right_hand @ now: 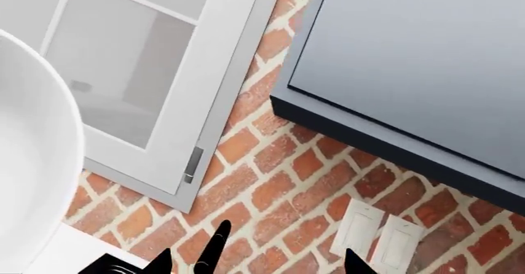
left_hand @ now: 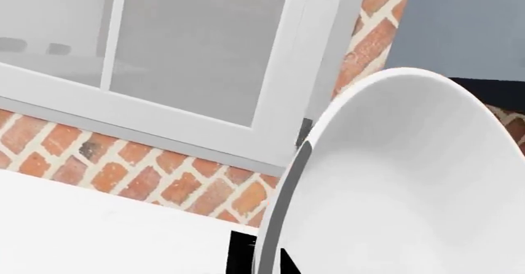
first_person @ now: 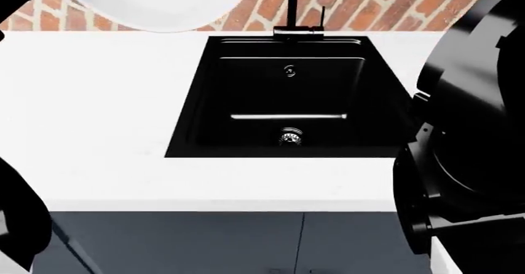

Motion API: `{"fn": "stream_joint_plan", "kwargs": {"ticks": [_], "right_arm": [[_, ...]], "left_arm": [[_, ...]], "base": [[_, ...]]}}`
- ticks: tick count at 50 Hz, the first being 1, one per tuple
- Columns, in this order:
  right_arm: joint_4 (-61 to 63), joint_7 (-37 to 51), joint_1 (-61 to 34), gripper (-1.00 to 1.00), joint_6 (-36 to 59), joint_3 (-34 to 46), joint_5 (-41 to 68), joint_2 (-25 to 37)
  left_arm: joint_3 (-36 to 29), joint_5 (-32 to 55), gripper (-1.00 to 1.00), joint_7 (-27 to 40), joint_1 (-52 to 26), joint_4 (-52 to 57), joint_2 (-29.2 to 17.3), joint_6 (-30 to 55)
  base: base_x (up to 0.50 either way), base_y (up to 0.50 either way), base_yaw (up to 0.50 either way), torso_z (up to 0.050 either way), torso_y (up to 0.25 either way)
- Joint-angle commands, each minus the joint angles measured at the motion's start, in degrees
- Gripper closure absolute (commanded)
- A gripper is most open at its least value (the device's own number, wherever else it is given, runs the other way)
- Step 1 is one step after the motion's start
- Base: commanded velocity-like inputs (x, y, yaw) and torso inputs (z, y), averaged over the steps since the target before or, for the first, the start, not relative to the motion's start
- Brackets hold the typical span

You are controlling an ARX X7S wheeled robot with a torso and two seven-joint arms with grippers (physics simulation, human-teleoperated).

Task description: Place the two vegetables and bowl onto the tray for setting up a vegetable dip station.

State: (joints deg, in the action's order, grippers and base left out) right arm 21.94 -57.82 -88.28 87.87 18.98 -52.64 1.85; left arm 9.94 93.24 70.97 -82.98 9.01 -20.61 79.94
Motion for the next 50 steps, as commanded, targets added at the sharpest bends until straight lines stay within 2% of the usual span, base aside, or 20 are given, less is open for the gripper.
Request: {"fn": "stream_joint_plan", "kwargs": {"ticks": [1, 50], "right_arm": [[-0.1, -0.2, -0.1, -1.00, 0.1, 0.0, -0.3, 0.1], [-0.9, -1.2, 0.0, -1.00, 0.1, -0.3, -1.9, -0.2]], "left_arm": [[-0.6, 0.3, 1.00, -0.2, -0.1, 0.1, -0.6, -1.2], [-3.1, 1.3, 1.00, -0.6, 0.0, 0.3, -2.4, -4.3]], "base": [[0.00, -0.50, 0.00, 0.000, 0.000], [0.00, -0.50, 0.00, 0.000, 0.000]]}}
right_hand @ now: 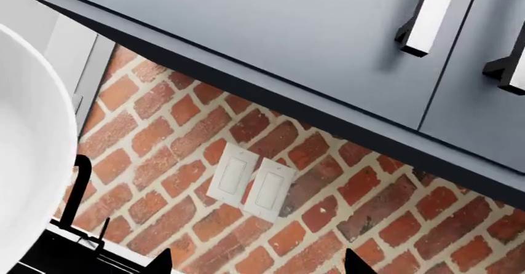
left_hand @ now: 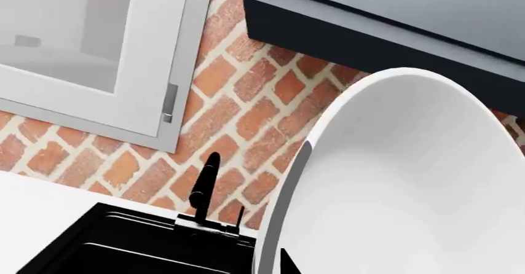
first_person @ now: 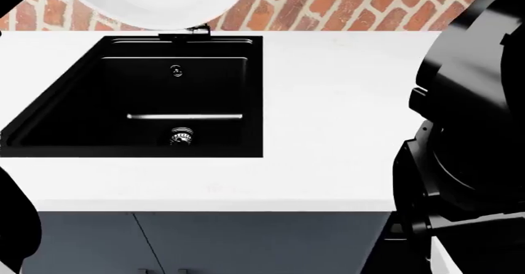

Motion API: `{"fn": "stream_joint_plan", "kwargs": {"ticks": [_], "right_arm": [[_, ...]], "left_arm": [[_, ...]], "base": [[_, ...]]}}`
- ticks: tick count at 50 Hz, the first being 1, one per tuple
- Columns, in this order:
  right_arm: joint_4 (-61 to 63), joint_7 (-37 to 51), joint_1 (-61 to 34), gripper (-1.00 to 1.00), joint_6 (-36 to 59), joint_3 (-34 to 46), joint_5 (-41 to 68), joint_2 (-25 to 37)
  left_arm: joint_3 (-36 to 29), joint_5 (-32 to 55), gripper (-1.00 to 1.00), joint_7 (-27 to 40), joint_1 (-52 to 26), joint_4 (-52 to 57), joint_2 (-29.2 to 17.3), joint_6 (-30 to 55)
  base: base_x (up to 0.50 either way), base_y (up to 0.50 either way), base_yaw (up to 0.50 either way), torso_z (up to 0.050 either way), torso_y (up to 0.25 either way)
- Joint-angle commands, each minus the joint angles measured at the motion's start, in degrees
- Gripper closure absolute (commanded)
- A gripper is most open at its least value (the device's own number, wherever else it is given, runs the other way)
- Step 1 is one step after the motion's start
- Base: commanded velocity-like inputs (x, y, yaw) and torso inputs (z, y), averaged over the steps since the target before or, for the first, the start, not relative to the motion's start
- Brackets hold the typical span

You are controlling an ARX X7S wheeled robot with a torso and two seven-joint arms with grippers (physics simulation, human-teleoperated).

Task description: Place the two vegetables and bowl onto the tray for setting up a vegetable dip station.

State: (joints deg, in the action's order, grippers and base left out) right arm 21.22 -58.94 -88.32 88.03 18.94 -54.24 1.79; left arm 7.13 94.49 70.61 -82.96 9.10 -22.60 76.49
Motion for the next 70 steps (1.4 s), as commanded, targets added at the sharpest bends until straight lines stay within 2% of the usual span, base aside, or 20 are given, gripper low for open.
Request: {"fn": "stream_joint_plan", "kwargs": {"ticks": [1, 70], "right_arm": [[-0.1, -0.1, 0.1, -1.00, -0.1, -0.2, -0.3, -0.1], [-0.5, -0.6, 0.0, -1.00, 0.0, -0.7, -1.0, -0.4]], "left_arm": [[-0.3, 0.2, 1.00, -0.2, -0.1, 0.2, -0.4, -0.9], [-3.4, 1.4, 1.00, -0.6, 0.3, 0.3, -2.3, -4.5]], "base": [[0.00, -0.50, 0.00, 0.000, 0.000], [0.00, -0.50, 0.00, 0.000, 0.000]]}}
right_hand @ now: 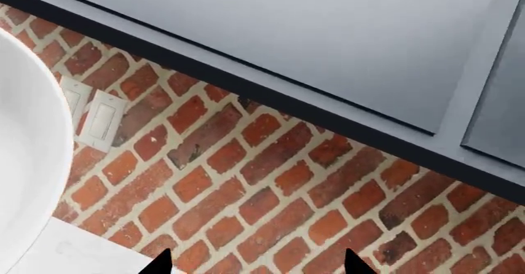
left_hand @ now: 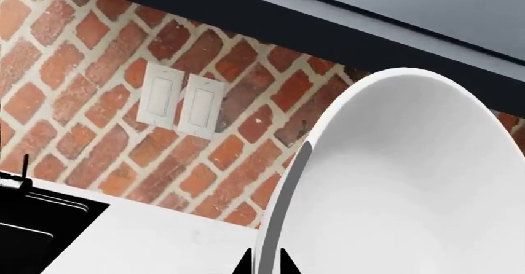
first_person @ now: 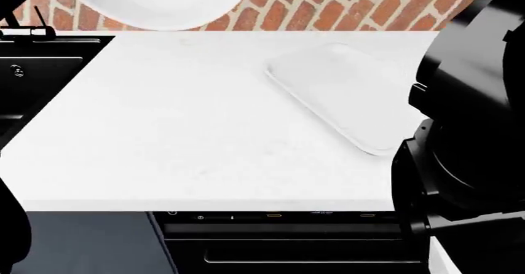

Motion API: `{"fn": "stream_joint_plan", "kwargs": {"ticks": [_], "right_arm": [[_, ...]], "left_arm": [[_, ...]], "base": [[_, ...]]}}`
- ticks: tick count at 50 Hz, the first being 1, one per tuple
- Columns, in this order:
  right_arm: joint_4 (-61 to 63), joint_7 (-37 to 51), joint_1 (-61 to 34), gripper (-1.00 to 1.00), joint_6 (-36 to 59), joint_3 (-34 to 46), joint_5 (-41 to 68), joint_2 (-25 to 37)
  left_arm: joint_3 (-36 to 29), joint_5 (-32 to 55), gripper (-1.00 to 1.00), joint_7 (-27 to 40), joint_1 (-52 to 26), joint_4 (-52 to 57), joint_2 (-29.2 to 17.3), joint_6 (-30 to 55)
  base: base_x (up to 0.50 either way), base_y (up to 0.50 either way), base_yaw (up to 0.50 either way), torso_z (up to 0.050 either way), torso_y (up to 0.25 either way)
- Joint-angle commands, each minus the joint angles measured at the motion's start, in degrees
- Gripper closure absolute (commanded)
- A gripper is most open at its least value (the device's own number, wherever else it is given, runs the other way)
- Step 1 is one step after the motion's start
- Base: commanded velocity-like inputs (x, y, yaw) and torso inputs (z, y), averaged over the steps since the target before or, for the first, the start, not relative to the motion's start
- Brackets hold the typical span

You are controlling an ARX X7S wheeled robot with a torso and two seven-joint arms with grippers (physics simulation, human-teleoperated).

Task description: Place the two vegetables and bowl onto the tray for setting up a vegetable dip station.

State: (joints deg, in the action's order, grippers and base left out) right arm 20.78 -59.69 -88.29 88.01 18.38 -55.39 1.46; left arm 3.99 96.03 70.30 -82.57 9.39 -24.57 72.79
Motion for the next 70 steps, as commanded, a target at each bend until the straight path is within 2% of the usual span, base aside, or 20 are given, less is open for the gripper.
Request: {"fn": "stream_joint_plan", "kwargs": {"ticks": [1, 33, 36, 40, 41, 70], "right_arm": [[-0.1, 0.3, 0.1, -1.00, 0.1, -0.3, 0.2, -0.1], [-0.4, 1.5, 0.5, -1.00, -0.3, 0.2, 0.0, 0.2], [-2.7, 1.1, 1.2, -1.00, -0.6, 5.5, -2.6, 3.7], [0.2, 1.7, 0.7, -1.00, -1.7, 0.2, 0.3, 0.3], [-0.4, 0.9, 0.6, -1.00, -1.0, 2.2, -0.5, 1.4], [-1.0, 1.2, 0.0, -1.00, -1.3, 0.8, -1.2, 0.9]], "left_arm": [[-0.2, -0.4, 1.00, -0.5, -0.1, -0.1, -0.4, -0.8], [-1.3, 0.2, 1.00, -0.3, 0.0, -0.1, -1.3, -2.3], [-1.4, -0.2, 1.00, -0.7, 0.3, 0.0, -1.4, -2.4], [-1.6, 0.0, 1.00, -0.7, 0.2, 0.0, -1.5, -2.6], [-1.6, 0.1, 1.00, -0.7, 0.3, 0.0, -1.5, -2.6], [-2.7, 0.5, 1.00, -0.8, 0.2, 0.1, -2.0, -3.6]], "base": [[0.00, -0.50, 0.00, 0.000, 0.000], [0.00, -0.49, 0.00, 0.000, 0.000], [0.00, 0.00, 0.00, 0.000, 0.000], [0.04, 0.00, 0.00, 0.000, 0.000], [0.50, 0.00, 0.00, 0.000, 0.000], [0.50, 0.00, 0.00, 0.000, 0.001]]}}
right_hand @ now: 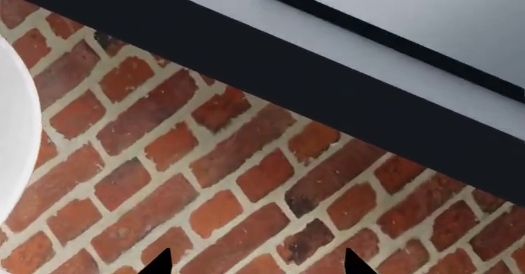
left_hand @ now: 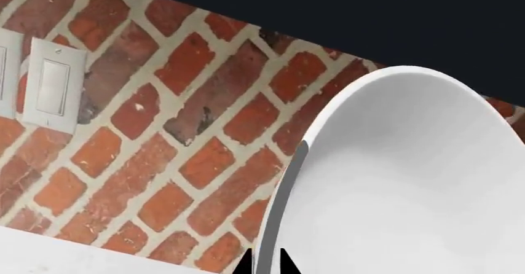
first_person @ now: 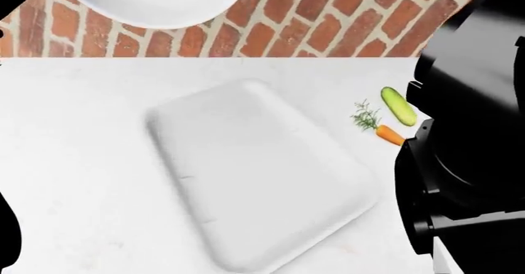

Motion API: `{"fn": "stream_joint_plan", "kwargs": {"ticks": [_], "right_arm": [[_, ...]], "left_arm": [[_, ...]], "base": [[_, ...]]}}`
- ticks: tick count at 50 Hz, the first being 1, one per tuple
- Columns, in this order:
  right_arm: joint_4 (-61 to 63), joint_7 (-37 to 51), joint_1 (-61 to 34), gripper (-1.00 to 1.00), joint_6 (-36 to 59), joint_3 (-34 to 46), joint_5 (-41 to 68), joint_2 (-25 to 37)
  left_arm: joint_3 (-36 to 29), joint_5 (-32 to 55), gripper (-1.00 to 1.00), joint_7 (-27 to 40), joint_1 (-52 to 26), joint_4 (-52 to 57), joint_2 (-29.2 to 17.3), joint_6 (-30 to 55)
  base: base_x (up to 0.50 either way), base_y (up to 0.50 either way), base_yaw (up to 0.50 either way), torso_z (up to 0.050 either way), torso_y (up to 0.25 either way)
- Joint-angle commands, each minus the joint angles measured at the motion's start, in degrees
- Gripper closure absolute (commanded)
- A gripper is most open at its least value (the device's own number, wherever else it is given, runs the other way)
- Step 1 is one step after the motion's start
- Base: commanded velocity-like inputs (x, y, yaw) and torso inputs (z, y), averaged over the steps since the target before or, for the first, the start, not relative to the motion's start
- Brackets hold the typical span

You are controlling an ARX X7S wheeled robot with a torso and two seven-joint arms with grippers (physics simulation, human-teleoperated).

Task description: Place the two vegetables and bowl onto the tray for setting up a vegetable dip station.

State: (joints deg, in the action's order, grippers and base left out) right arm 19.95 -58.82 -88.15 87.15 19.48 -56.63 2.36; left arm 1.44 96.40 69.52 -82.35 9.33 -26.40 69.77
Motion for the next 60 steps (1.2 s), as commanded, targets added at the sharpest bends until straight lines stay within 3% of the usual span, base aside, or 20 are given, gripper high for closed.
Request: {"fn": "stream_joint_plan", "kwargs": {"ticks": [1, 6, 9, 16, 20, 29, 39, 60], "right_arm": [[-0.2, 0.3, -0.1, -1.00, -0.4, -0.3, 0.0, 0.0], [-0.2, 0.9, 0.0, -1.00, -0.8, -0.1, 0.5, 0.2], [-0.4, 1.0, 0.5, -1.00, -0.7, 0.2, 0.1, 0.7], [-0.7, -0.4, -0.8, -1.00, 0.4, 1.0, -1.4, 1.3], [-0.9, -0.8, -0.8, -1.00, 0.5, 1.1, -1.8, 1.3], [-1.3, -0.6, 0.4, -1.00, -0.7, 0.4, -2.0, 1.1], [-1.3, 0.2, 1.3, -1.00, -1.7, -0.2, -1.5, 0.6], [-1.2, 0.2, 1.1, -1.00, -1.2, 0.7, -1.3, 0.7]], "left_arm": [[-0.1, 0.2, 1.00, 0.0, 0.0, 0.2, -0.2, -0.7], [-0.5, 0.0, 1.00, -0.4, 0.5, 0.1, -0.2, -0.8], [-0.3, 4.4, 1.00, 2.4, 1.1, -0.3, 0.1, -0.8], [-1.8, 18.9, 1.00, 13.5, 3.9, -2.5, 0.0, -3.6], [-6.2, 27.8, 1.00, 19.9, 5.7, -2.6, -2.0, -6.4], [-17.5, 35.0, 1.00, 20.1, 10.6, -0.1, -10.0, -21.5], [-22.6, 39.8, 1.00, 19.5, 15.1, 3.1, -14.4, -32.9], [-25.9, 41.6, 1.00, 16.5, 17.4, 3.9, -12.8, -38.9]], "base": [[0.50, 0.00, 0.00, 0.000, 0.000], [0.09, 0.00, 0.00, 0.000, 0.004], [0.00, 0.00, 0.00, 0.000, 0.000], [0.00, 0.00, 0.00, 0.000, 0.000], [0.00, 0.00, 0.00, 0.000, 0.000], [0.00, 0.00, 0.00, 0.000, 0.000], [0.00, 0.00, 0.00, 0.000, 0.000], [0.00, 0.00, 0.00, 0.000, 0.000]]}}
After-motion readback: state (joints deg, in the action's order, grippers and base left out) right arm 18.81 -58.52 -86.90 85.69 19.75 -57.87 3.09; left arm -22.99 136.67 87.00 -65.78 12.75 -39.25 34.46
